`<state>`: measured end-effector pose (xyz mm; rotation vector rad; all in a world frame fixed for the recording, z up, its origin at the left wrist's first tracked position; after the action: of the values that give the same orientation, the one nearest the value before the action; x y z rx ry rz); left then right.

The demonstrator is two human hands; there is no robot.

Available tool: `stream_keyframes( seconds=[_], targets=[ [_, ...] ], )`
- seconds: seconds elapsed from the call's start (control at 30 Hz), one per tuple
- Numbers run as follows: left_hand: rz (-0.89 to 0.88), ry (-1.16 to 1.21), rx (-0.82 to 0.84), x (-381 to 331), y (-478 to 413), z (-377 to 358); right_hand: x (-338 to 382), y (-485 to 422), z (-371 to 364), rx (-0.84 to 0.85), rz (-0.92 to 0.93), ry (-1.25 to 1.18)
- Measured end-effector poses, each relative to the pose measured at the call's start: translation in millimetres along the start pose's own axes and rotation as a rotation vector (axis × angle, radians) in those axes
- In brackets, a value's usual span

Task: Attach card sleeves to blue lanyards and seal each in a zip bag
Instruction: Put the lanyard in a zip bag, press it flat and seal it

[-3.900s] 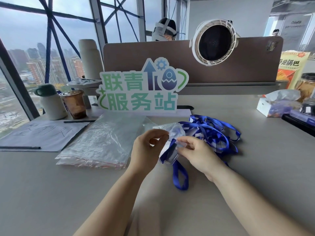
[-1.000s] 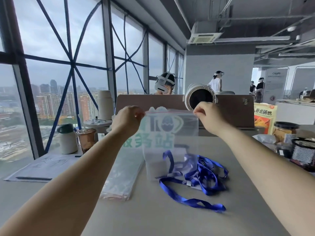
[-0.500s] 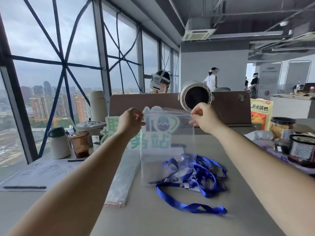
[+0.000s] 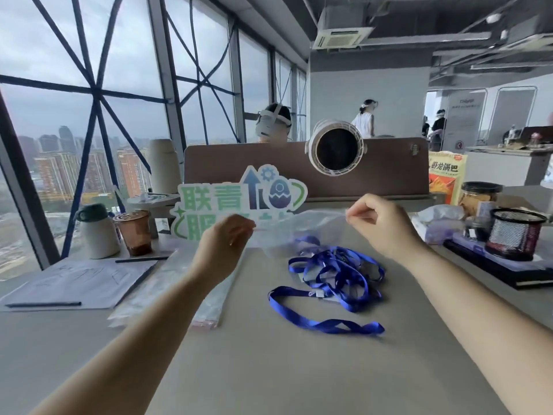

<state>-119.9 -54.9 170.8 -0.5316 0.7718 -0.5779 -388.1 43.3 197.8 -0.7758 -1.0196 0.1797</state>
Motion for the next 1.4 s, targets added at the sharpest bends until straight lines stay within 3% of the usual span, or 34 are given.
stream_keyframes(
  seconds=[0.13, 0.3, 0.63, 0.8, 0.87, 0.97, 1.07, 1.2, 1.27, 1.4],
  targets=[
    [-0.008, -0.053, 0.247, 29, 86, -38, -38, 77, -10, 0.203, -0.166, 0.136],
    [-0.025, -0.25, 0.409, 40, 142, -56, -61, 147, -24, 0.363, -0.252, 0.198],
    [-0.315, -0.47, 0.412, 37, 157, -52, -70, 176, -24, 0.435, -0.093, 0.382],
    [-0.266, -0.44, 0.366, 25, 141, -58, -63, 160, -30, 0.329, -0.057, 0.308],
    [-0.197, -0.444, 0.428, 17, 124, -66, -61, 141, -39, 0.3, -0.095, 0.248],
    [-0.093, -0.535, 0.633, 14, 96, -92, -67, 111, -62, 0.491, -0.233, 0.428],
    [-0.047, -0.587, 0.718, 24, 78, -119, -84, 90, -81, 0.643, -0.333, 0.62],
    [-0.196, -0.813, 0.935, 47, 83, -148, -125, 91, -89, 0.853, -0.509, 0.785],
    [-0.19, -0.806, 0.899, 49, 76, -147, -132, 87, -89, 0.861, -0.533, 0.786],
    [-0.168, -0.767, 0.59, 40, 25, -142, -115, 36, -91, 0.514, -0.22, 0.718]
  ],
)
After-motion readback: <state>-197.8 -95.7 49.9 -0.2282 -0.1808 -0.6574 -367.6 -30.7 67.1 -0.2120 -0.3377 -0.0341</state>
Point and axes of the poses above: each hand's wrist, its own y-axis away from the middle knuckle, its own z-axis out of the back of the hand, x = y × z, the point moved 5 cm from there along -y, towards the middle knuckle, and after that the axes turned 15 degrees about -y, right-handed, at the moved point
